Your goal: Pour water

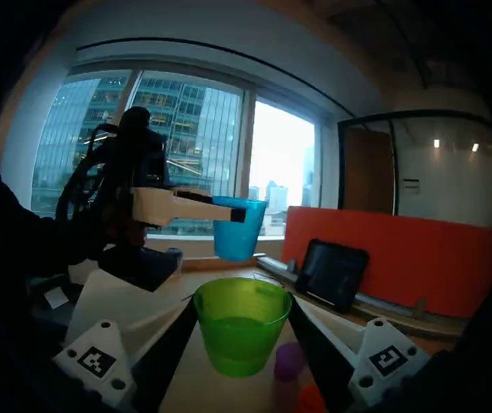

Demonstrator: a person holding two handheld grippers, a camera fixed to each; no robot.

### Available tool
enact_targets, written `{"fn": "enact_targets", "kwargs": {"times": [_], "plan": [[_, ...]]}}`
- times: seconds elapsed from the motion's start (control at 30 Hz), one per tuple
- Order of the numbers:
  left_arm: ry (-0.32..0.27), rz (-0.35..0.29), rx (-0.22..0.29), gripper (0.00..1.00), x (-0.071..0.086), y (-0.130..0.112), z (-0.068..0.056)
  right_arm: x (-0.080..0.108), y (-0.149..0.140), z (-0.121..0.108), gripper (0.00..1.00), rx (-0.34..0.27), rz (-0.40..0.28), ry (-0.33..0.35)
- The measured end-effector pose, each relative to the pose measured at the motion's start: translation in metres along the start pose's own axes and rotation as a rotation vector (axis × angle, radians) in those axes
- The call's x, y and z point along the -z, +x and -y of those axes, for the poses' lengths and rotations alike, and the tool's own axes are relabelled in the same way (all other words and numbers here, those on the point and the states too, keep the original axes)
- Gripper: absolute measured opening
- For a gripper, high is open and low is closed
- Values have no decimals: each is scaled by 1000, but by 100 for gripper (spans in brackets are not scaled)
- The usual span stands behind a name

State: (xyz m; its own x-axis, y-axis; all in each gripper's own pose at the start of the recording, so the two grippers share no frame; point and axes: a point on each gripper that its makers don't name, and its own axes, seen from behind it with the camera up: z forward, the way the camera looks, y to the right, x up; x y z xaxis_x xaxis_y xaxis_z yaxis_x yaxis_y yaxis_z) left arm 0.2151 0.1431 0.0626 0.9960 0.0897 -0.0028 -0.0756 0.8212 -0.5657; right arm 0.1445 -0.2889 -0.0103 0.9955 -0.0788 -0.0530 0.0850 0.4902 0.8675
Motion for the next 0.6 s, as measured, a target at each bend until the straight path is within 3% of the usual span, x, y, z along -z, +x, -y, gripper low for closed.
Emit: {"fn": "enact_targets", "kwargs": {"times": [0.6], "plan": [[20,135,-9,88,22,-91,6,3,-14,4,93,-45,58,17]]}}
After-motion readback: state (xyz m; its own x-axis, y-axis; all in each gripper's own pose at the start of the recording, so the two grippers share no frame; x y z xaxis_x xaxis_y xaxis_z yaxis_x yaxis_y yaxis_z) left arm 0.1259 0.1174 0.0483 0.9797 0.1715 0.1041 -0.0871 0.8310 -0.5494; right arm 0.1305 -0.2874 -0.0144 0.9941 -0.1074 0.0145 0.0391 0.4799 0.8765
